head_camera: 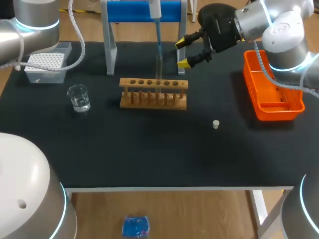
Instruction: Invert the test tube, pick up the pipette, mount the tip to pipette, aspirate from beaker and dispense into the tube, eject the tip, return the pipette, and cap with the stopper.
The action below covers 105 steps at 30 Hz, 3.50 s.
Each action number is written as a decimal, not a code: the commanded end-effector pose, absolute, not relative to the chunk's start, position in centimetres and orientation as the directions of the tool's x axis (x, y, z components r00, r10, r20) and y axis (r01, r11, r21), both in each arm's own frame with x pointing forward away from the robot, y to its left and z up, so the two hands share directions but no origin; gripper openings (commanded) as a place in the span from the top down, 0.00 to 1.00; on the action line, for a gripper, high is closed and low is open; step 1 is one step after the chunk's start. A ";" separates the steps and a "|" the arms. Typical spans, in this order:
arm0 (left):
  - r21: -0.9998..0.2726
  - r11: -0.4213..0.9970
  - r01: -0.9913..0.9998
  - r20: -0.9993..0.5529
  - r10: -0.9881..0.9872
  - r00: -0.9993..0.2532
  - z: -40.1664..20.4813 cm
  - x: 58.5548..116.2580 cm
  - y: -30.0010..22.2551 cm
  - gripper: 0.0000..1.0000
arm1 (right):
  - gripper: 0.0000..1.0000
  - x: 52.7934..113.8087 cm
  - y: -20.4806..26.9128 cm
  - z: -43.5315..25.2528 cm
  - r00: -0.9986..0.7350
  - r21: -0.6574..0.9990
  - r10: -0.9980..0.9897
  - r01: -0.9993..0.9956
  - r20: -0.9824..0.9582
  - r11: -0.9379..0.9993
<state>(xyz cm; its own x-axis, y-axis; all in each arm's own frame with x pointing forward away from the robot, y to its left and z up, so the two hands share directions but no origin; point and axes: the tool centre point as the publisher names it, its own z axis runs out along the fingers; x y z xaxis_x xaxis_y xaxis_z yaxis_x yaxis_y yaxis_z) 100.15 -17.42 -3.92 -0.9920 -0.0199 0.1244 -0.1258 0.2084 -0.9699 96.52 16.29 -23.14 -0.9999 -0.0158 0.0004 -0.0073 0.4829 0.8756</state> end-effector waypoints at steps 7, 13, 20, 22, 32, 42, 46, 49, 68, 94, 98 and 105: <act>-0.968 0.217 -0.125 0.122 -0.026 -0.992 -4.3 100.1 -17.5 1.00 | 0.00 96.5 16.2 -23.1 -1.000 0.876 -0.017 -0.008 0.001 0.483; -0.968 0.222 -0.119 0.115 -0.030 -0.993 -4.7 100.2 -17.4 1.00 | 0.00 96.5 16.2 -23.1 -1.000 0.876 -0.017 -0.008 0.001 0.483; -0.967 0.228 -0.111 0.106 -0.034 -0.994 -5.3 100.3 -17.4 1.00 | 0.00 96.5 16.2 -23.1 -1.000 0.876 -0.017 -0.008 0.001 0.483; -0.967 0.231 -0.106 0.101 -0.035 -0.994 -5.3 100.3 -17.4 1.00 | 0.00 96.5 16.2 -23.1 -1.000 0.876 -0.017 -0.008 0.001 0.483; -0.965 0.245 -0.095 0.088 -0.041 -0.995 -5.6 100.2 -17.3 1.00 | 0.00 96.5 16.2 -23.1 -1.000 0.876 -0.017 -0.008 0.001 0.483; -0.967 0.240 -0.084 0.076 -0.041 -0.996 -5.9 100.1 -17.3 1.00 | 0.00 96.5 16.2 -23.1 -1.000 0.876 -0.017 -0.008 0.001 0.483; -0.968 0.239 -0.080 0.073 -0.040 -0.997 -6.0 100.1 -17.4 1.00 | 0.00 96.5 16.2 -23.1 -1.000 0.876 -0.017 -0.008 0.001 0.483; -0.968 0.239 -0.079 0.071 -0.040 -0.997 -6.0 100.1 -17.4 1.00 | 0.00 96.5 16.2 -23.1 -1.000 0.876 -0.017 -0.008 0.001 0.483; -0.968 0.236 -0.080 0.073 -0.038 -0.997 -6.8 99.9 -17.5 1.00 | 0.00 96.5 16.2 -23.1 -1.000 0.876 -0.017 -0.008 0.001 0.483; -0.967 0.242 -0.081 0.072 -0.045 -0.996 -7.7 99.6 -17.6 1.00 | 0.00 96.5 16.2 -23.1 -1.000 0.876 -0.017 -0.008 0.001 0.483; -0.964 0.253 -0.084 0.075 -0.045 -0.996 -7.7 99.7 -17.7 1.00 | 0.00 96.5 16.2 -23.1 -1.000 0.876 -0.017 -0.008 0.001 0.483; -0.963 0.255 -0.082 0.072 -0.046 -0.996 -7.8 99.7 -17.7 1.00 | 0.00 96.5 16.2 -23.1 -1.000 0.876 -0.017 -0.008 0.001 0.483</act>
